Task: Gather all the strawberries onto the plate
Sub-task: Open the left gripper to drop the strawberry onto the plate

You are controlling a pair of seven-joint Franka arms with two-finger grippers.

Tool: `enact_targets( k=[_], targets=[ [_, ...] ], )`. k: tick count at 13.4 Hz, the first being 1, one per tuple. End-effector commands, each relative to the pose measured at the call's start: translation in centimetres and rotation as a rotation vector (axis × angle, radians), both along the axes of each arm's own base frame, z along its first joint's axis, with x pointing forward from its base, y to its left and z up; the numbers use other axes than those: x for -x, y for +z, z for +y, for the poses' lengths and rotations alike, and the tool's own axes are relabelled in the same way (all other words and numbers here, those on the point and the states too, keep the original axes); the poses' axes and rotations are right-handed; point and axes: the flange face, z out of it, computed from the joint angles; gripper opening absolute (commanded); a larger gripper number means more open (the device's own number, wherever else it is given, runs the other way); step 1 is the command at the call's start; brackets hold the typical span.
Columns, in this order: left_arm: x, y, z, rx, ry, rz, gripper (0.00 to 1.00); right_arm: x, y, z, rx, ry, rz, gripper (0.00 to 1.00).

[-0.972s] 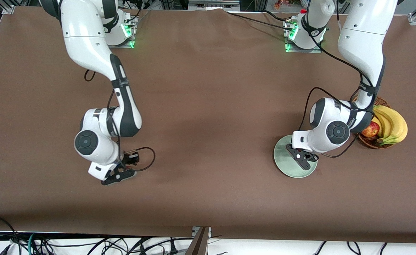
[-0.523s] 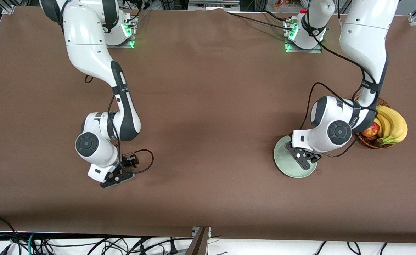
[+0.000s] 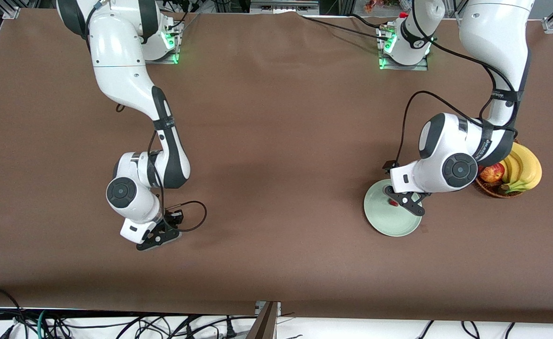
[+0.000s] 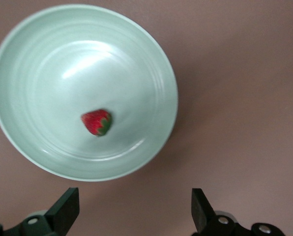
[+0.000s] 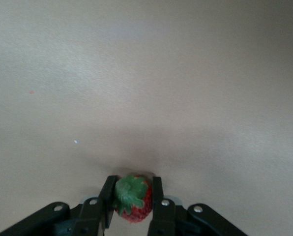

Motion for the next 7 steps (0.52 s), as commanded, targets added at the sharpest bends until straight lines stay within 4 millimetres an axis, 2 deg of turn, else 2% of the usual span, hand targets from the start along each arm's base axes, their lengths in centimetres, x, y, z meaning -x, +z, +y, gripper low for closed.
enact_targets(
  k=[1, 4, 5, 7],
  targets=[
    [0.6, 1.1, -0.3, 0.008, 0.092, 0.031, 1.0, 1.0, 1.7, 3.3, -0.079, -0.068, 0.08, 0.05],
    [1.0, 1.2, -0.4, -0.011, 0.142, 0.053, 1.0, 2.8, 6.7, 12.4, -0.123, -0.217, 0.143, 0.06],
    [1.2, 1.2, -0.6, -0.022, 0.162, 0.067, 1.0, 3.6, 7.5, 15.2, -0.138, -0.254, 0.142, 0.06],
    [1.2, 2.1, -1.4, -0.024, 0.188, 0.056, 1.0, 6.3, 7.1, 20.9, -0.176, -0.338, 0.167, 0.06]
  ],
)
